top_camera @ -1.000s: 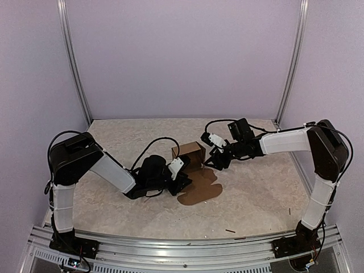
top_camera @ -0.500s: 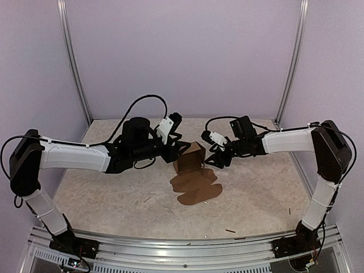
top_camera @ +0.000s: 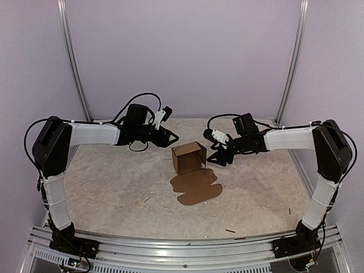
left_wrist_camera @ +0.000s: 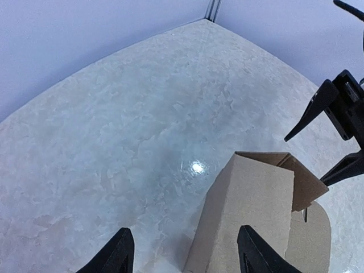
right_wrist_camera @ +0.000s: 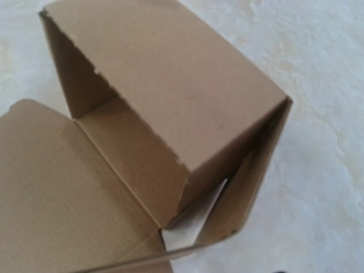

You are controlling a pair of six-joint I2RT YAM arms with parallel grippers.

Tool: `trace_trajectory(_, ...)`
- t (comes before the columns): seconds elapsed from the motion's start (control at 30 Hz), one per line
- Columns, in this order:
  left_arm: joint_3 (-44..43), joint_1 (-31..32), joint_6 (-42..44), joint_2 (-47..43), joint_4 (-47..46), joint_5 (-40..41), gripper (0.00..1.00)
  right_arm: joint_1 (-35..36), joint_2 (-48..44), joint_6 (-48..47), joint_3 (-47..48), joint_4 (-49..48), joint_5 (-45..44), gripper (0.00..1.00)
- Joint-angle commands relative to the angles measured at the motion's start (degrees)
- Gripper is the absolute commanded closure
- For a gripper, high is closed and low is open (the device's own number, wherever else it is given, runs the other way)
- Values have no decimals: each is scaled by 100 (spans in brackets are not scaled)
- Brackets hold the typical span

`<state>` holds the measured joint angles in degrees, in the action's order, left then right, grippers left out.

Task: Fold the paper box

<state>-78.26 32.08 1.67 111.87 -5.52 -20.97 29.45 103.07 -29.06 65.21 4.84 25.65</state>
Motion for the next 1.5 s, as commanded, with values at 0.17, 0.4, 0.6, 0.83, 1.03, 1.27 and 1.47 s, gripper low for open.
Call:
trace_trajectory(0.17, -308, -26, -277, 562, 143, -1277, 40, -213, 311, -486, 466, 650, 751, 32)
trace_trajectory(0.4, -473, 7, -282, 883, 155, -1312, 40, -526, 195, -686, 531, 1039, 1134, 30)
trace_trajectory(0.6, -513, 25, -303, 1020, 208, -1452, 44, -928, 102, -945, 683, 1399, 1602, 29)
trace_trajectory(0.83, -497, 44, -384, 1012, 223, -1579, 46, -1132, 666, -945, 1140, 1327, 1341, 30)
trace_trajectory(1.03, -455, 36, -390, 947, 281, -1630, 47, -1321, 1162, -708, 1534, 1080, 1254, 31)
trace_trajectory(1.27, -295, 42, -517, 674, -84, -2079, 39, -1319, 1587, -605, 1839, 1179, 1208, 32)
trace_trajectory(1.47, -730, 106, -341, 956, 496, -1847, 40, -1231, 1646, -702, 1822, 1306, 1241, 32)
